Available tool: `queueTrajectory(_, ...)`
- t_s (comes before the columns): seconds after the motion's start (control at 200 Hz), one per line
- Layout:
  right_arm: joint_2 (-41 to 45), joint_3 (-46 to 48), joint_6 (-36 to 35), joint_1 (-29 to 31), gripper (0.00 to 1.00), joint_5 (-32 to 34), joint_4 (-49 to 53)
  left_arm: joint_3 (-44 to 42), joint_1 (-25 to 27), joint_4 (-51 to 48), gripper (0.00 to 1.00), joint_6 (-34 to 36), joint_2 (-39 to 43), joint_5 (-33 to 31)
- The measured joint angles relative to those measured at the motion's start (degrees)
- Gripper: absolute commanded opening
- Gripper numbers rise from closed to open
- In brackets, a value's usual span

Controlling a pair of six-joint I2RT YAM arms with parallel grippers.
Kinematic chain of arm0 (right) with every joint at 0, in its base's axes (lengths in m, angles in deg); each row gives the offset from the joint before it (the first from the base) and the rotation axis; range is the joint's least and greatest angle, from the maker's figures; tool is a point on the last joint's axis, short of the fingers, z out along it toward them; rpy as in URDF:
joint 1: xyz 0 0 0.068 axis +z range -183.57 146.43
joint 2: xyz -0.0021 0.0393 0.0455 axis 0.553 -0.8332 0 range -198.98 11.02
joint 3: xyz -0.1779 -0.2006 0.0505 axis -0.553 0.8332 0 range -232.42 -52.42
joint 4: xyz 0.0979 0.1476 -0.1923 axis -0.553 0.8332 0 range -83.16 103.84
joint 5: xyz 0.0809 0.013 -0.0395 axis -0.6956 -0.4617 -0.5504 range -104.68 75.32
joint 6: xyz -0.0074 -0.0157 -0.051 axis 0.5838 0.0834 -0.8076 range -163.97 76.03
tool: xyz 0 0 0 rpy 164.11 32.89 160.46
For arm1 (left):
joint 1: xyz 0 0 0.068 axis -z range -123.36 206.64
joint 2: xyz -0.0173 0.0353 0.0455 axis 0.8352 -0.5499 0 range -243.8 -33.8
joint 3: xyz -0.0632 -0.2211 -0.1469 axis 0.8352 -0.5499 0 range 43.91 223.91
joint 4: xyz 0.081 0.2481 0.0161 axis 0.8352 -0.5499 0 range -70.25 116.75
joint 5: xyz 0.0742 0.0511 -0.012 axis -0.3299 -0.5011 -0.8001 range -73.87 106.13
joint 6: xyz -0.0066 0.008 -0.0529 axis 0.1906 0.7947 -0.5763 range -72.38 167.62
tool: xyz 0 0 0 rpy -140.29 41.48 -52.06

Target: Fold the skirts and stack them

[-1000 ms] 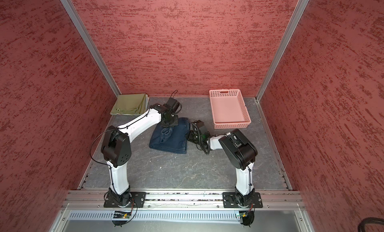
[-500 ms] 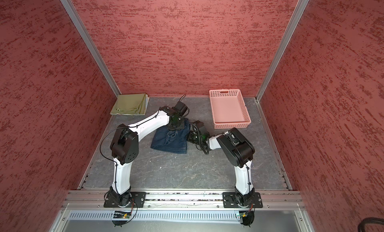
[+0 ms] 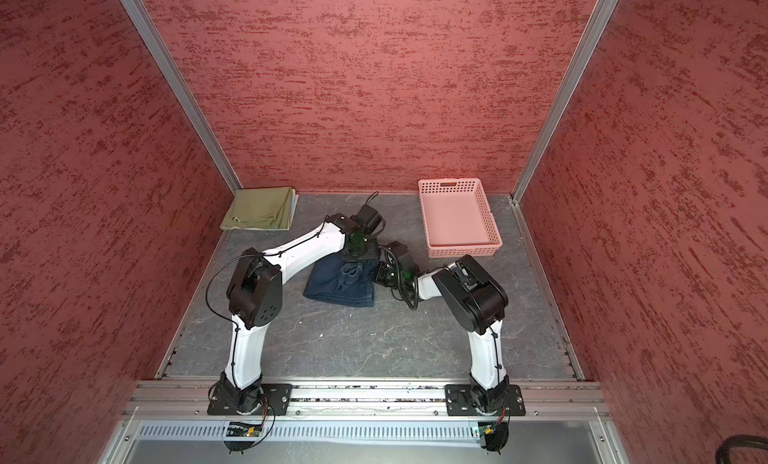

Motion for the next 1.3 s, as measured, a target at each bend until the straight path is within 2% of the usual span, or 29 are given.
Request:
queueTrajectory(0.065, 0.4, 0.7, 0.1, -0.1, 0.03, 0.0, -0.3, 0.0, 0.2, 0.2, 0.0, -0.3, -0.9, 0.2)
queueTrajectory(0.14, 1.7, 2.5, 0.5, -0.7, 0.21, 0.0, -0.5, 0.0, 0.3, 0.5, 0.01, -0.6, -2.2, 0.9)
queueTrajectory(0.205, 3.4, 4.6, 0.8, -1.1, 0.33, -0.2, -1.1, 0.0, 0.4, 0.7, 0.16, -0.8, -2.8, 1.4)
queueTrajectory(0.265, 5.5, 6.6, 0.8, -1.7, 0.41, -0.3, -1.1, 0.0, 0.5, 1.0, 0.38, -0.8, -3.0, 1.6)
queueTrajectory(0.306, 7.1, 8.2, 0.5, -2.3, 0.44, -0.2, -1.0, 0.0, 0.6, 1.2, 0.48, -1.2, -3.0, 2.0)
queueTrajectory(0.436, 12.7, 13.3, 0.0, -4.6, 0.48, 0.4, 1.0, -0.8, 0.9, 3.1, 0.68, -1.8, -1.3, 3.1)
queueTrajectory(0.546, 16.7, 15.6, -1.4, -5.9, 0.51, 1.9, 4.8, -4.0, 0.8, 7.1, 0.79, -2.1, 4.9, 4.5)
queueTrajectory(0.691, 19.9, 15.8, -3.7, -6.4, 0.54, 4.4, 9.7, -7.4, -1.0, 11.9, 0.82, -2.3, 16.0, 6.9)
queueTrajectory(0.822, 21.4, 14.0, -5.8, -5.9, 0.56, 5.9, 14.0, -13.4, -4.9, 15.2, 0.82, -2.3, 21.2, 7.5)
queueTrajectory(0.927, 22.3, 10.1, -7.8, -4.7, 0.57, 7.8, 17.7, -21.7, -7.5, 16.9, 0.82, -2.6, 22.1, 7.8)
queueTrajectory(1.072, 23.5, 2.8, -10.7, -1.4, 0.57, 10.6, 21.7, -32.7, -7.7, 18.9, 0.81, -3.9, 22.1, 9.6)
queueTrajectory(1.297, 22.4, -3.7, -11.1, 0.7, 0.57, 10.9, 24.0, -40.6, -7.9, 27.4, 0.79, -7.3, 21.9, 14.6)
